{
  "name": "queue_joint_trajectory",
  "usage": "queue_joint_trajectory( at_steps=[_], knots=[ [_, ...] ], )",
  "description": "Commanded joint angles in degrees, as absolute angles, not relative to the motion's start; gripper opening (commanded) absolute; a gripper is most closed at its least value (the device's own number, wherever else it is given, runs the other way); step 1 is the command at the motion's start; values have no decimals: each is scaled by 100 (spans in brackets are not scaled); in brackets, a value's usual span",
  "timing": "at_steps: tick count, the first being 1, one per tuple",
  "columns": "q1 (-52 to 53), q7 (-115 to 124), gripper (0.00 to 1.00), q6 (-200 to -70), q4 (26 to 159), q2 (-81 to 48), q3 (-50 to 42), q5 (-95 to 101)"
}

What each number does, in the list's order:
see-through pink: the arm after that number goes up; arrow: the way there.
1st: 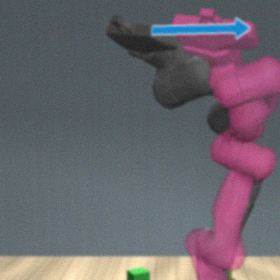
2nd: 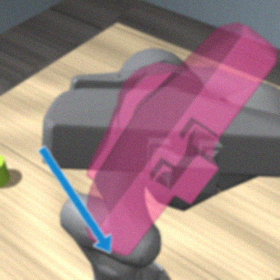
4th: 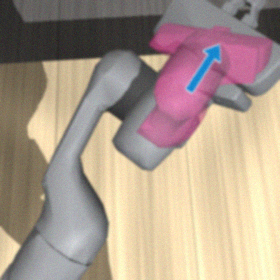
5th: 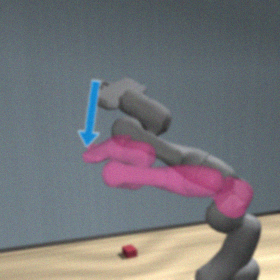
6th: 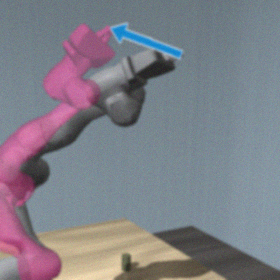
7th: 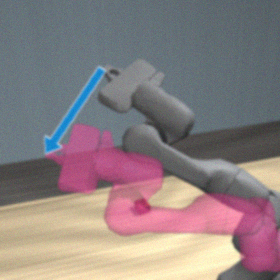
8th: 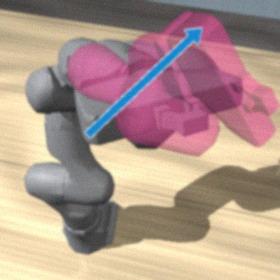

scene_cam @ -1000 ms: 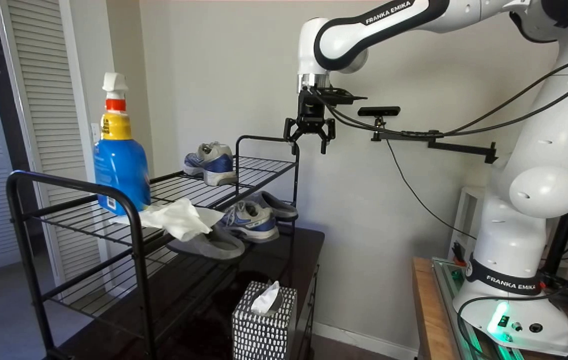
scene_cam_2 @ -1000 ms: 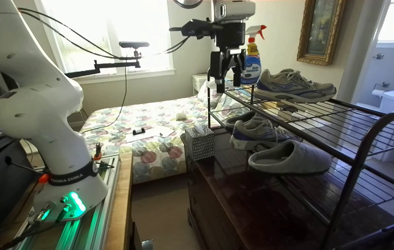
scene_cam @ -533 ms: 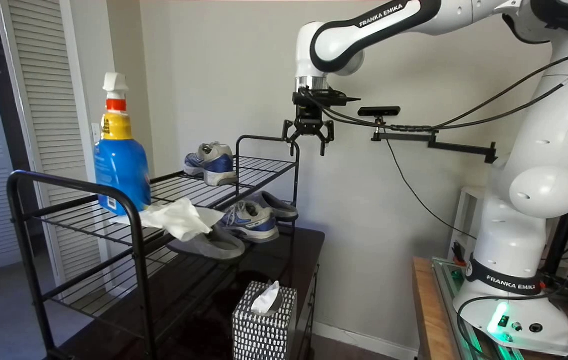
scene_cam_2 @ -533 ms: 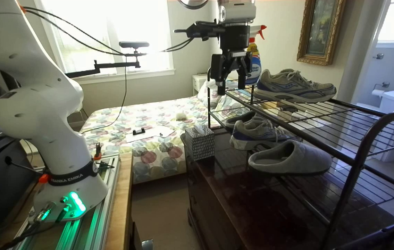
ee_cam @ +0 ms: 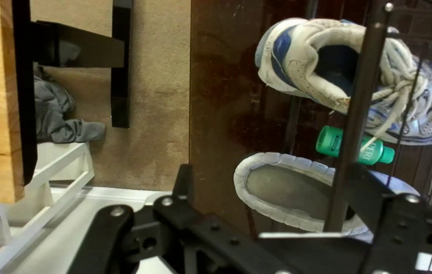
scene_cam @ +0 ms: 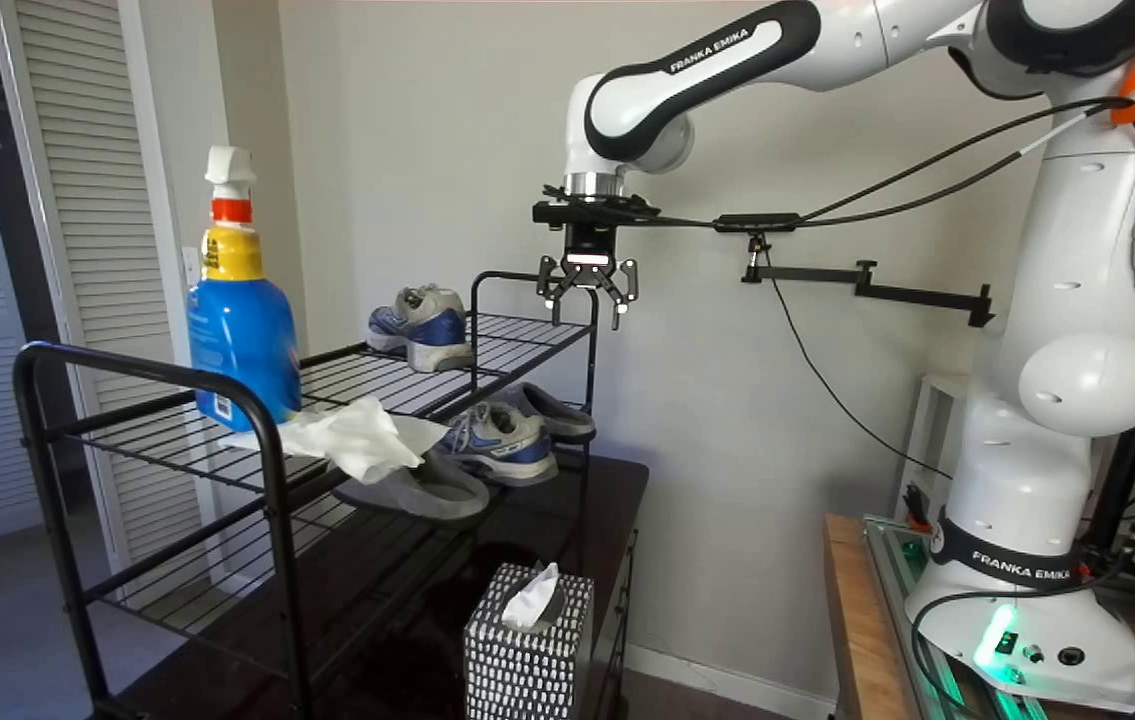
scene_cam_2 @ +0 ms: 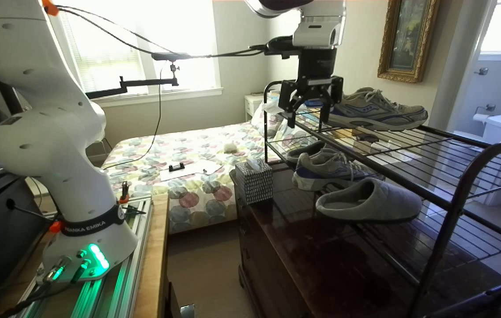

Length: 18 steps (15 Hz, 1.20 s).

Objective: Move the shoe rack slightly

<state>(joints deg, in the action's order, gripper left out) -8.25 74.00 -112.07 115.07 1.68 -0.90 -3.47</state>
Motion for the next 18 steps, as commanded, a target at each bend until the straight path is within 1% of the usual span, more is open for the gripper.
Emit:
queue_joint_trajectory(
  at_steps=[1,7,8,18],
  knots=[
    [-697,8108,100,-11433,10988,-394,-248,-503],
    [-613,8197,100,-11362,10582,-906,-369,-594],
    [-596,8140,100,-11478,10824,-734,-397,-431],
    [-571,8139,100,-11471,10734,-837,-422,-459]
  ],
)
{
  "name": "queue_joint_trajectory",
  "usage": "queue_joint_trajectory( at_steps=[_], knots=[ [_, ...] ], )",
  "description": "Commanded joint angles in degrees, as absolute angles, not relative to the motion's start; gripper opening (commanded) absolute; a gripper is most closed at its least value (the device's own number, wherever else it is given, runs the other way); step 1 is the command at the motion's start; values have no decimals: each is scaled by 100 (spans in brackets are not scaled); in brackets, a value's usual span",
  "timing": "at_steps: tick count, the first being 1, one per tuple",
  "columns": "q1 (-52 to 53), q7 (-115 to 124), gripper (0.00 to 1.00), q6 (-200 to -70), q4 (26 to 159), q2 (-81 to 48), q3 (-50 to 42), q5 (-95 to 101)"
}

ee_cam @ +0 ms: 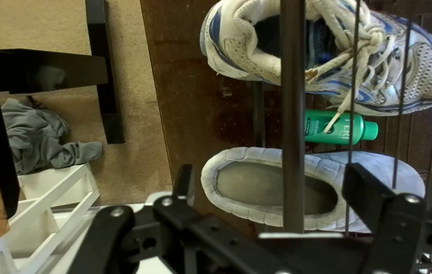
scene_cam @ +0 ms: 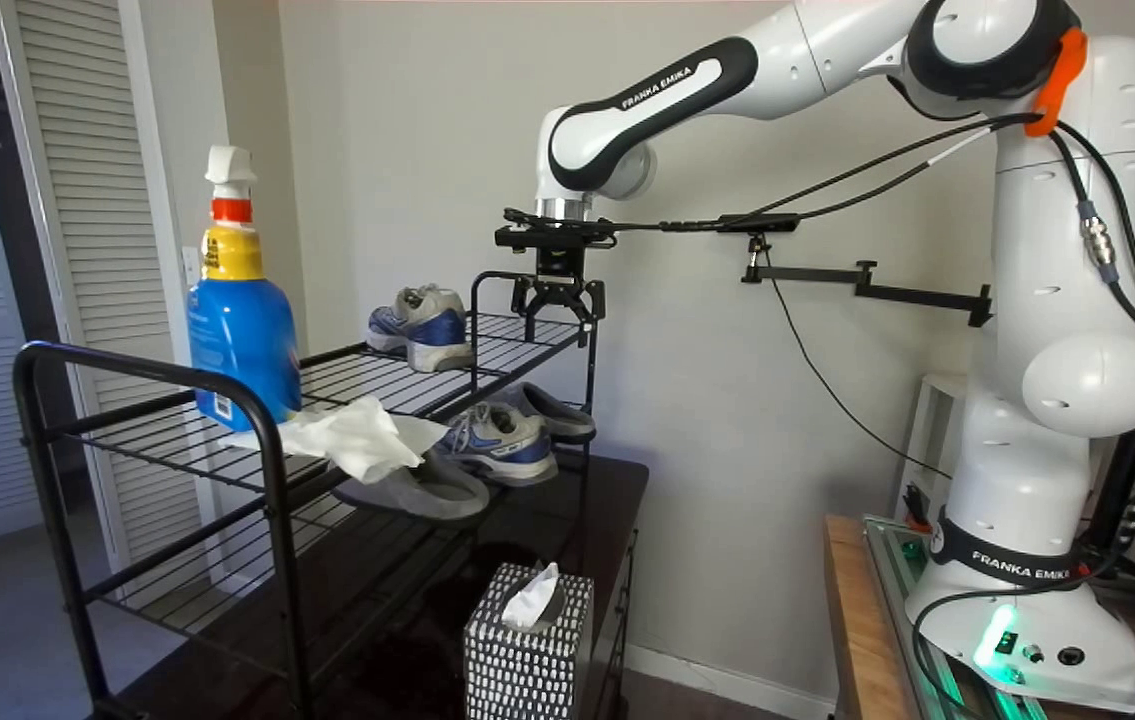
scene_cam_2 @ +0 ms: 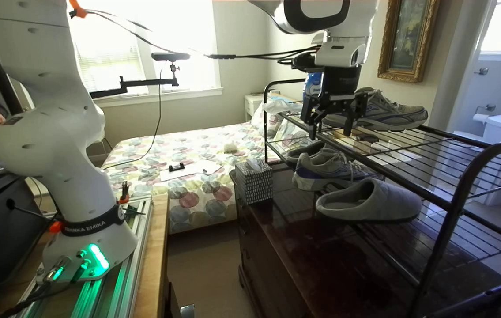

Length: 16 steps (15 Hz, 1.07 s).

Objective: Move the shoe rack slightly

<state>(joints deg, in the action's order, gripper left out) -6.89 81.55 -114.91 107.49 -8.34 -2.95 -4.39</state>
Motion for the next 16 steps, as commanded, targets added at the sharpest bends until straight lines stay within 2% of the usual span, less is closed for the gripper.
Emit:
queue_joint_trajectory(
  at_steps=[1,16],
  knots=[
    [-570,8139,100,-11471,10733,-837,-422,-459],
    [-445,8191,100,-11883,10549,-1179,-522,-90]
  ],
)
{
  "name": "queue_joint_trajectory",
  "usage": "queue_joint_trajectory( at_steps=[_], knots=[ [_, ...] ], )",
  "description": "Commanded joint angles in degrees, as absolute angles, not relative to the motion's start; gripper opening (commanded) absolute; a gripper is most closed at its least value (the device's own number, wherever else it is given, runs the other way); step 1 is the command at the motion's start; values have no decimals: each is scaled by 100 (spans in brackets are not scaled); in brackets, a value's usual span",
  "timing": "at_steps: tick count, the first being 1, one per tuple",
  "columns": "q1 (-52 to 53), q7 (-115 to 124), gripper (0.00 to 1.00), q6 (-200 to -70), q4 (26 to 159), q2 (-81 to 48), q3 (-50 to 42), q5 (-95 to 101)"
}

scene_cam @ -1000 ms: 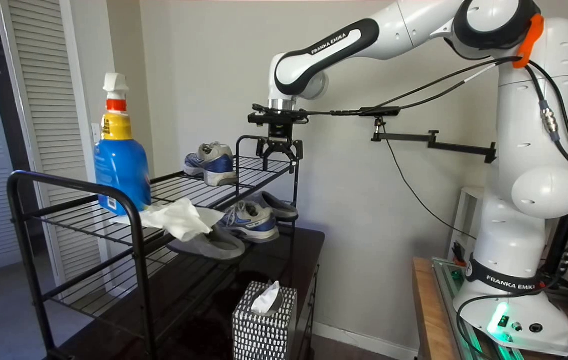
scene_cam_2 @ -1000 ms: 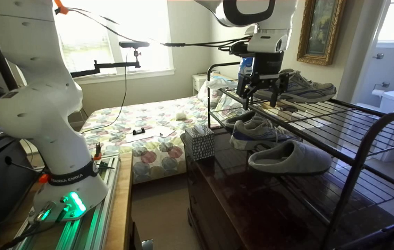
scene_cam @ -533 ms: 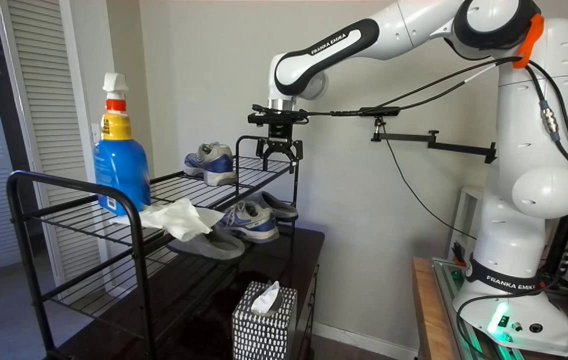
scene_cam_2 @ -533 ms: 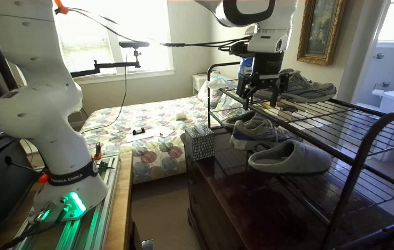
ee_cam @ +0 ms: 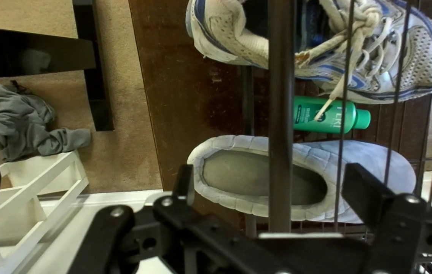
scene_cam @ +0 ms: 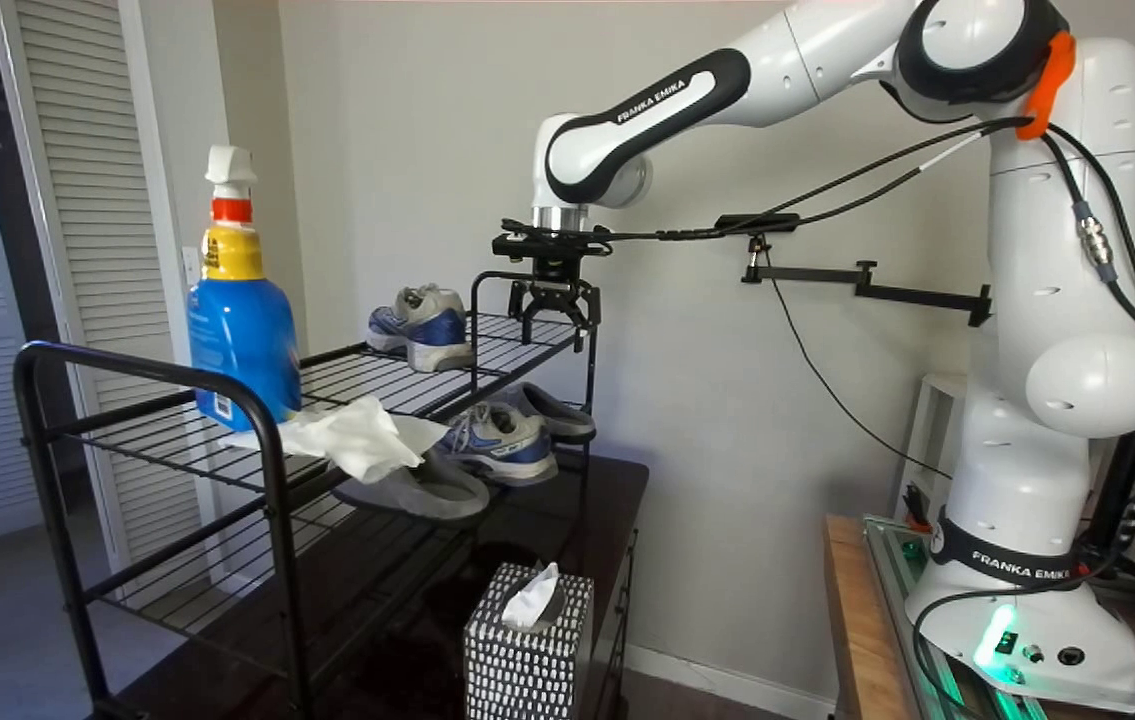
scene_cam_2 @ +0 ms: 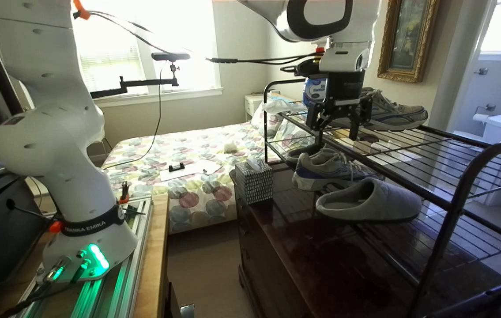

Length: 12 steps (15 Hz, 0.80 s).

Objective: Move the shoe rack slightly

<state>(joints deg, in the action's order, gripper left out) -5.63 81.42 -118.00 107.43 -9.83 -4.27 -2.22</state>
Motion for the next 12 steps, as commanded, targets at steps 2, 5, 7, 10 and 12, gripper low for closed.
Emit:
queue_joint_trajectory(
  at_steps=[2,5,7,10,12],
  knots=[
    [-434,8176,100,-11843,10498,-1272,-528,-85],
    [-397,8176,100,-11950,10417,-1401,-553,-57],
    [-374,8191,100,-11950,10335,-1468,-567,-33],
    [-374,8191,75,-11944,10295,-1507,-580,-83],
    [-379,8186,63,-11938,10280,-1525,-597,-99]
  ],
)
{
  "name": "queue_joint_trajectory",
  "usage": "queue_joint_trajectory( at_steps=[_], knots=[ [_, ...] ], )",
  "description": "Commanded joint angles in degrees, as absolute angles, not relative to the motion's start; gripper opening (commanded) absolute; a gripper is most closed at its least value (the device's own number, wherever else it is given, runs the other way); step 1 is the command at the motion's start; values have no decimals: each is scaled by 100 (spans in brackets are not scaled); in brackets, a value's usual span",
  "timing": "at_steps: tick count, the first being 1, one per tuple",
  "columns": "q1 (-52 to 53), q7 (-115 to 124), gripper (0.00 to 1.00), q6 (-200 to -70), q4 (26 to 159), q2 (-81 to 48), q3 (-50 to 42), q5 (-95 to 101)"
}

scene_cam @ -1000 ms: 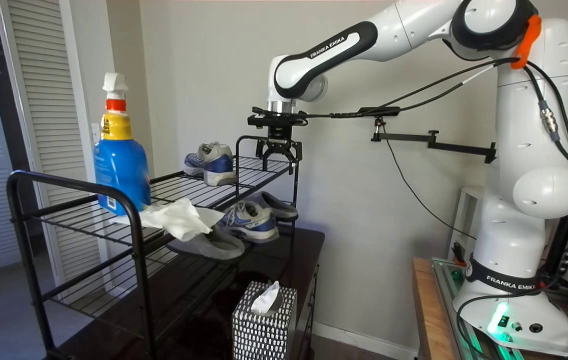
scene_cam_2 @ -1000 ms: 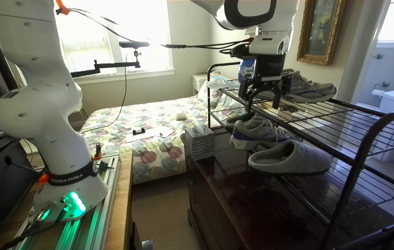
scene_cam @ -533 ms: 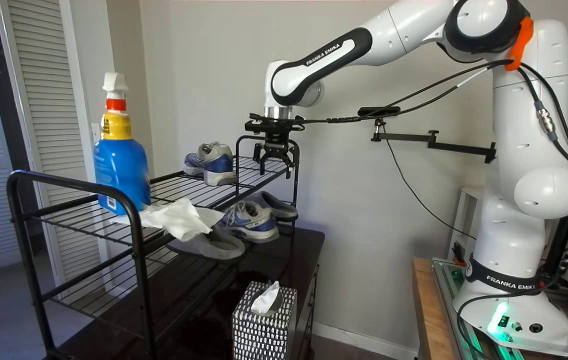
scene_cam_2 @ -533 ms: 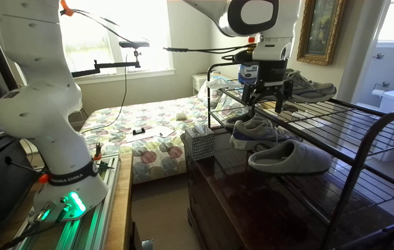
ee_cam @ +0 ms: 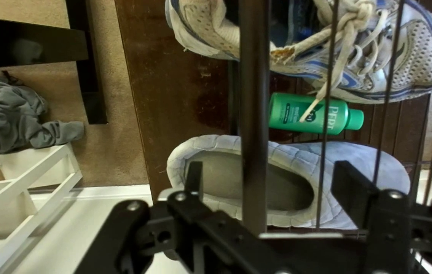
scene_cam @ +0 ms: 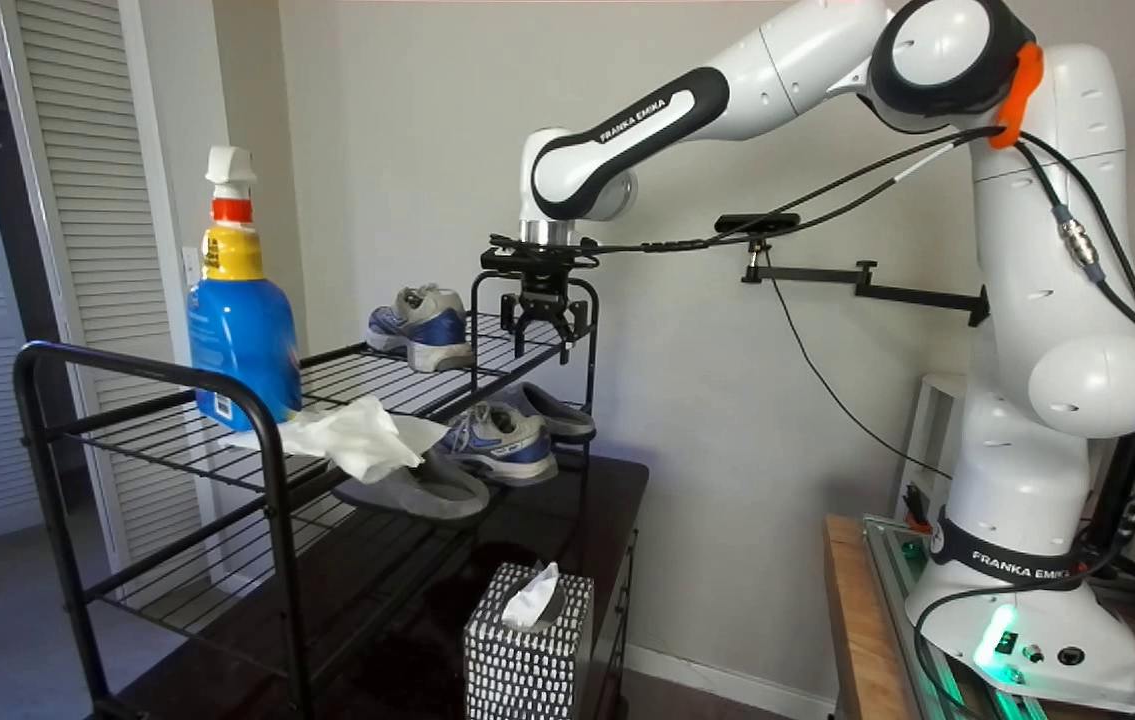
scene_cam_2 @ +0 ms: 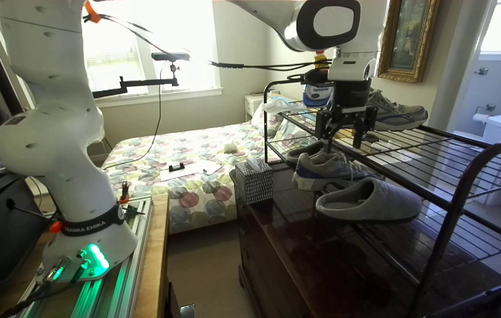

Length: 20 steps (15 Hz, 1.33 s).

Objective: Move the shoe rack slightly

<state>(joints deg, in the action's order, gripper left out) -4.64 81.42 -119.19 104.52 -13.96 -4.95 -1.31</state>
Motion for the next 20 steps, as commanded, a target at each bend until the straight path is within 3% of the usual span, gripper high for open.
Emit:
queue_joint_trajectory(
  at_steps=[1,6,20],
  knots=[
    [-380,8185,54,-11936,10277,-1535,-606,-105],
    [-364,8176,23,-11956,10230,-1570,-627,-104],
    [-155,8360,23,-11753,9908,-1684,-660,405]
  ],
)
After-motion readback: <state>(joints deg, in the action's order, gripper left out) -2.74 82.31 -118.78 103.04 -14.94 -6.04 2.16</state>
